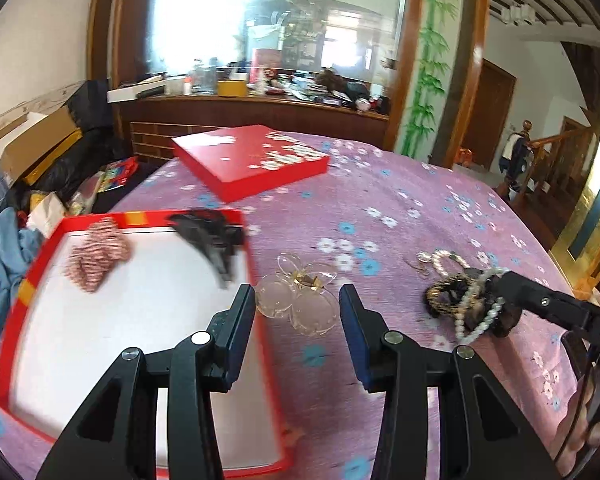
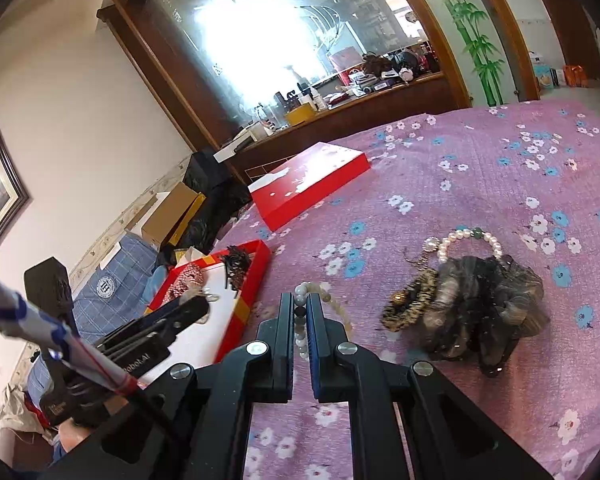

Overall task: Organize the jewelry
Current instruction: 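Carry the white bead bracelet in the right gripper and glass ornament in the left into the box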

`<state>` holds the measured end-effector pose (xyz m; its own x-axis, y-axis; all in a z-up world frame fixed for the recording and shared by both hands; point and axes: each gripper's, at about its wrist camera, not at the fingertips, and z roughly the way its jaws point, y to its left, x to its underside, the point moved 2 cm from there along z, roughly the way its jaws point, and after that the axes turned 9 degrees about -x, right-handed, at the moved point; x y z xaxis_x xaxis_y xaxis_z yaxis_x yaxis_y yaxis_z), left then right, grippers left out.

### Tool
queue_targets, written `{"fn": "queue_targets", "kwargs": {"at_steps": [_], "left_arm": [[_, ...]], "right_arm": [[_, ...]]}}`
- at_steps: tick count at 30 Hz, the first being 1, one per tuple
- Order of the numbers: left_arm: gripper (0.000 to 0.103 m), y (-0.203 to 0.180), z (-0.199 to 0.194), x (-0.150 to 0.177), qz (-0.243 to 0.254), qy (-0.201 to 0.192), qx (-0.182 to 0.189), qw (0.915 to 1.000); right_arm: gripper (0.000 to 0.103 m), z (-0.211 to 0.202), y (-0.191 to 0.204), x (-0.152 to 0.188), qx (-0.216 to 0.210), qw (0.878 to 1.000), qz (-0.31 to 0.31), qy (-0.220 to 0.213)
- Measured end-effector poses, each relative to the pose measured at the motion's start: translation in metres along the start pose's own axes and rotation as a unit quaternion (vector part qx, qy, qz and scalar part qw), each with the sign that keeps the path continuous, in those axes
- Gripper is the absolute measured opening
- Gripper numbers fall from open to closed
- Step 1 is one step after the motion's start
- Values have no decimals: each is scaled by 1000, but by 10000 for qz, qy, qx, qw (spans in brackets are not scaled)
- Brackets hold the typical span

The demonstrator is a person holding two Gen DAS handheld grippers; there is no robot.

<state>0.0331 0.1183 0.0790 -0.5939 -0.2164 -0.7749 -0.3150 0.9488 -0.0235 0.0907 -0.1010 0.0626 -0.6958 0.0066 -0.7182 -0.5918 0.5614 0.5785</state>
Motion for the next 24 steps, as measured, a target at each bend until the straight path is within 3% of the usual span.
{"fn": "queue_targets", "kwargs": {"at_steps": [8,17,24], "left_arm": [[42,88,-1,-5,-409,120,-499,9978],[42,187,26,4,-987,628,-990,9882],[42,212,46,4,-1244,873,-1048,9828]], "right_arm": [[7,42,67,-10,-501,9977,-202,421],[7,137,130,-6,-850,9885,-500,1147],[8,204,141,-3,-788,9826,-493,1608]]}}
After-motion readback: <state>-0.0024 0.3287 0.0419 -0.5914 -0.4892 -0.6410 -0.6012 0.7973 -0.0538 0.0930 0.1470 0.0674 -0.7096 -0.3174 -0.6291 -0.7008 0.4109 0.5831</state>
